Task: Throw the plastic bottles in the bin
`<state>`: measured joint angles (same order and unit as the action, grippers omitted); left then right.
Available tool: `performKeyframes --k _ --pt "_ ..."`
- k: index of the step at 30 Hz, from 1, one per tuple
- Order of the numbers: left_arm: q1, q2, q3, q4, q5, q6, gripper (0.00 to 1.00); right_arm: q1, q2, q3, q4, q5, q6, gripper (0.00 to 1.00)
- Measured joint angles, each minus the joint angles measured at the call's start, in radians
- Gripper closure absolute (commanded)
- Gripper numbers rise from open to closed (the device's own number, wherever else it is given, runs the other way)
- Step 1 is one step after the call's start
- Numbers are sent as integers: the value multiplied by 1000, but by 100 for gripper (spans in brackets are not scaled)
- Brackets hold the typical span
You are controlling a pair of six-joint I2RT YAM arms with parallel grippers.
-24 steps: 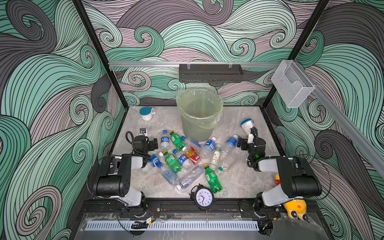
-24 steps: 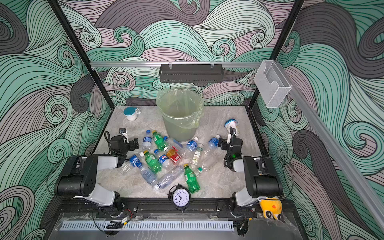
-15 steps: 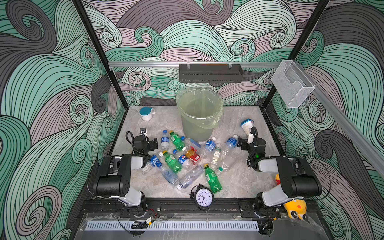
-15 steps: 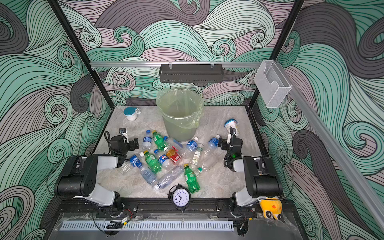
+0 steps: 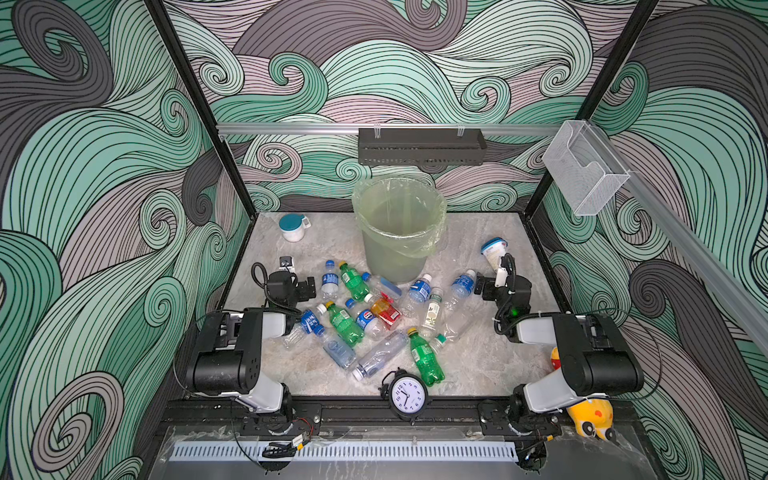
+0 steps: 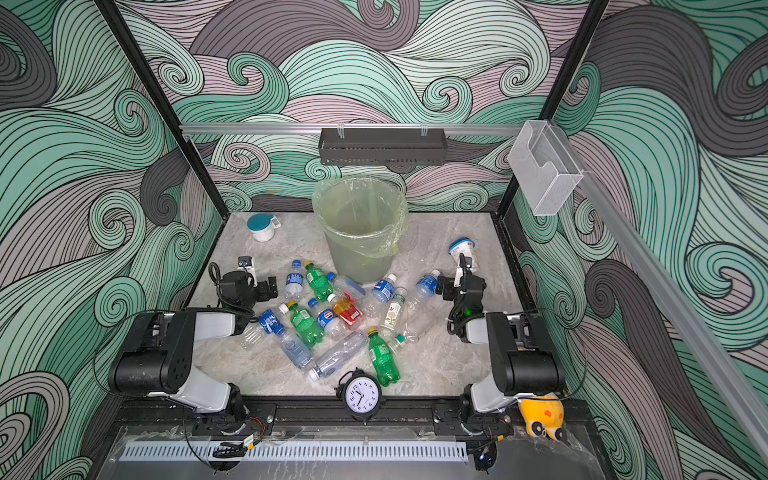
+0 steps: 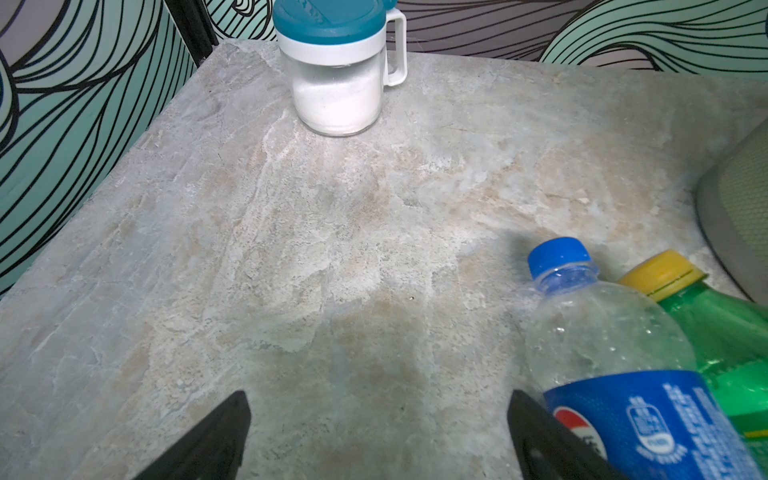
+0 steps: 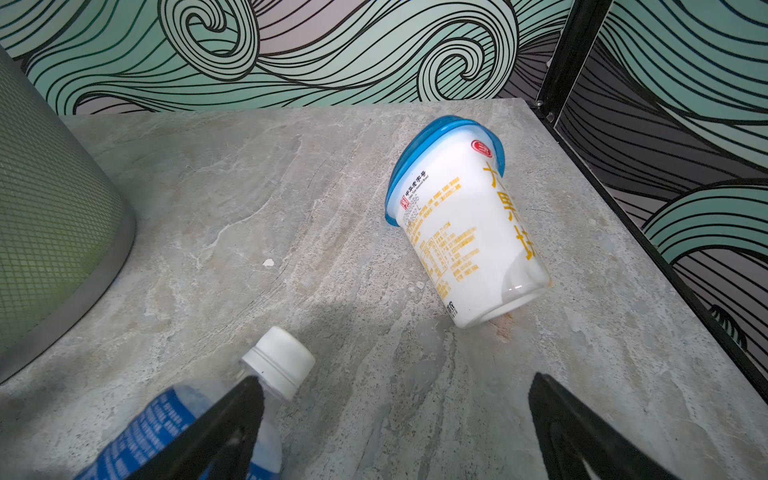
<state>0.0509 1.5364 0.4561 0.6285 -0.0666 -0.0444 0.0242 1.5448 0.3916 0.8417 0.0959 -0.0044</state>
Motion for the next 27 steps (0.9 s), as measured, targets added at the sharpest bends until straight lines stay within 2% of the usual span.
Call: performKeyframes --k 16,21,27 --pt "0 -1 0 0 2 3 1 0 -9 2 -17 13 4 0" --pt "0 -49 64 -123 23 16 1 0 -126 70 -207 51 26 0" --pt "-1 -235 119 -256 -6 -4 1 6 -300 183 -503 101 112 0"
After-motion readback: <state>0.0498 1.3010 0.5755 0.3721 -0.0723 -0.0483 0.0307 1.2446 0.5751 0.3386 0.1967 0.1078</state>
